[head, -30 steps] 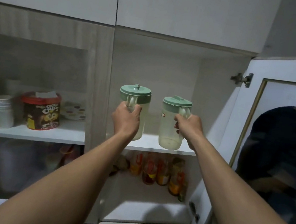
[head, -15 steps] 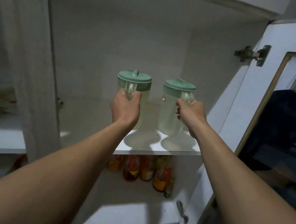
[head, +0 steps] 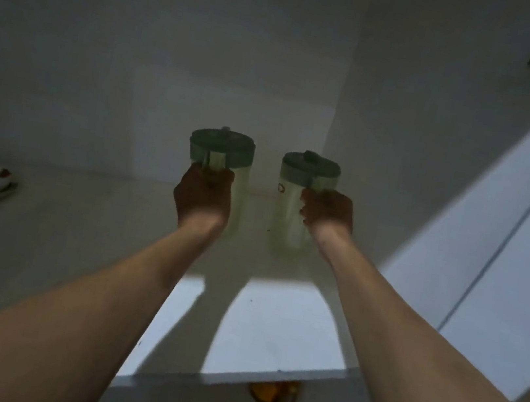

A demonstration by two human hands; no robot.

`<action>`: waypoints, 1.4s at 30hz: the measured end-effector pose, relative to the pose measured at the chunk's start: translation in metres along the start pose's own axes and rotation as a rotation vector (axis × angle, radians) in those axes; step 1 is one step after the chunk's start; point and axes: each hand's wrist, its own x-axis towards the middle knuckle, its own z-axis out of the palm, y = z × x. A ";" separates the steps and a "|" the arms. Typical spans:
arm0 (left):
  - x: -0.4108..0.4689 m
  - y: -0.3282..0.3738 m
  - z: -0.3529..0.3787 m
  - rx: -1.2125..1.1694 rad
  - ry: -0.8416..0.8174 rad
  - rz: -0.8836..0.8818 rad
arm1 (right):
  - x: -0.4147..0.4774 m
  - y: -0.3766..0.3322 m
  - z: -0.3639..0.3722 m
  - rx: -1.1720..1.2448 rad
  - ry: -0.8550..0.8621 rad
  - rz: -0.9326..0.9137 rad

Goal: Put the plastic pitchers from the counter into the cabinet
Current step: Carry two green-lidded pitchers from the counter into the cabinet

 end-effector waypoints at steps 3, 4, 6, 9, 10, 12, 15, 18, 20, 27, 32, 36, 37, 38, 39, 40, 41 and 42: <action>0.021 -0.016 0.028 -0.015 0.008 0.015 | 0.035 0.023 0.014 0.025 -0.044 0.001; 0.027 -0.023 0.038 -0.019 0.001 0.017 | 0.046 0.029 0.018 0.032 -0.047 0.002; 0.039 -0.032 0.056 -0.046 -0.017 -0.015 | 0.065 0.034 0.022 0.048 -0.034 0.010; 0.055 -0.041 0.078 -0.033 -0.023 -0.033 | 0.089 0.039 0.030 0.061 -0.039 0.038; 0.060 -0.043 0.084 -0.024 -0.027 -0.025 | 0.096 0.042 0.034 0.063 -0.048 0.039; 0.070 -0.048 0.095 -0.015 -0.027 -0.009 | 0.107 0.047 0.042 0.071 -0.052 0.042; 0.082 -0.051 0.108 -0.008 -0.039 0.000 | 0.121 0.053 0.051 0.079 -0.047 0.036; 0.093 -0.053 0.117 -0.007 -0.055 -0.008 | 0.132 0.055 0.055 0.073 -0.058 0.037; 0.099 -0.053 0.122 -0.009 -0.069 -0.015 | 0.137 0.056 0.057 0.063 -0.069 0.038; 0.112 -0.049 0.134 0.116 -0.125 -0.053 | 0.151 0.060 0.054 0.008 -0.139 0.036; 0.113 -0.050 0.129 0.273 -0.149 -0.126 | 0.145 0.048 0.042 -0.147 -0.158 0.090; 0.102 -0.041 0.117 0.448 -0.037 -0.117 | 0.131 0.035 0.032 -0.242 -0.141 0.055; 0.099 -0.037 0.113 0.482 -0.007 -0.090 | 0.127 0.031 0.030 -0.267 -0.117 0.036; 0.094 -0.032 0.108 0.503 0.010 -0.063 | 0.122 0.026 0.028 -0.294 -0.098 0.021; 0.091 -0.028 0.104 0.517 0.010 -0.035 | 0.116 0.022 0.025 -0.322 -0.090 0.007; 0.086 -0.023 0.099 0.529 -0.007 -0.009 | 0.109 0.016 0.021 -0.342 -0.089 -0.006; 0.081 -0.019 0.093 0.547 -0.033 0.021 | 0.103 0.010 0.017 -0.354 -0.092 -0.024; 0.074 -0.012 0.085 0.570 -0.059 0.054 | 0.095 0.003 0.011 -0.360 -0.094 -0.043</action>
